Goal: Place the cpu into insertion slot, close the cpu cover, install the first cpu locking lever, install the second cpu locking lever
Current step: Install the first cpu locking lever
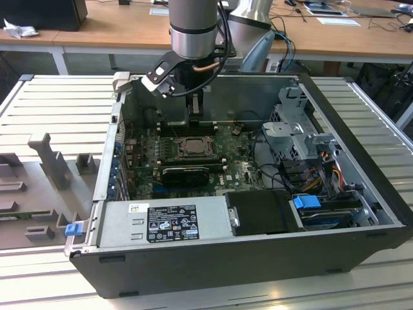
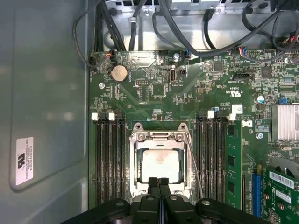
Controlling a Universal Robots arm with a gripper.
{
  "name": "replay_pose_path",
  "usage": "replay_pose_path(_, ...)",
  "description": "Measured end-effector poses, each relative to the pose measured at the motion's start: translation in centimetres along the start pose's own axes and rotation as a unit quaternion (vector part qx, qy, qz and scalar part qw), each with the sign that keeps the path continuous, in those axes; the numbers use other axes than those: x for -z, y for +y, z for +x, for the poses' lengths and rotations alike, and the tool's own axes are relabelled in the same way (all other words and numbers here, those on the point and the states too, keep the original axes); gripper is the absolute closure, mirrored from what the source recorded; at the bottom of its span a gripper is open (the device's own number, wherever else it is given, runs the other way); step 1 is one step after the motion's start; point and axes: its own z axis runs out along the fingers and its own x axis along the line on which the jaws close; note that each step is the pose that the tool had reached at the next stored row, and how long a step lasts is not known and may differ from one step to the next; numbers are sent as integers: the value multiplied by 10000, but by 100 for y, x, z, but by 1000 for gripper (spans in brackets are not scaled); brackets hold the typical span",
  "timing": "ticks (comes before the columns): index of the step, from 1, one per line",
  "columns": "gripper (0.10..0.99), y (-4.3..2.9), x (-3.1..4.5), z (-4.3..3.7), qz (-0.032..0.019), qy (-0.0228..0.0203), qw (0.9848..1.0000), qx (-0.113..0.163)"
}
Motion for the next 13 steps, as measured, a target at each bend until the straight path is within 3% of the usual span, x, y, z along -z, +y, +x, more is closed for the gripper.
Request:
replay_pose_path(8, 980, 9, 193, 10, 0, 0, 10000, 0)
replay_pose_path(11, 980, 11, 215, 12, 0, 1, 10000, 5)
replay_pose_path(13, 980, 11, 216, 12, 8, 7, 9999, 148)
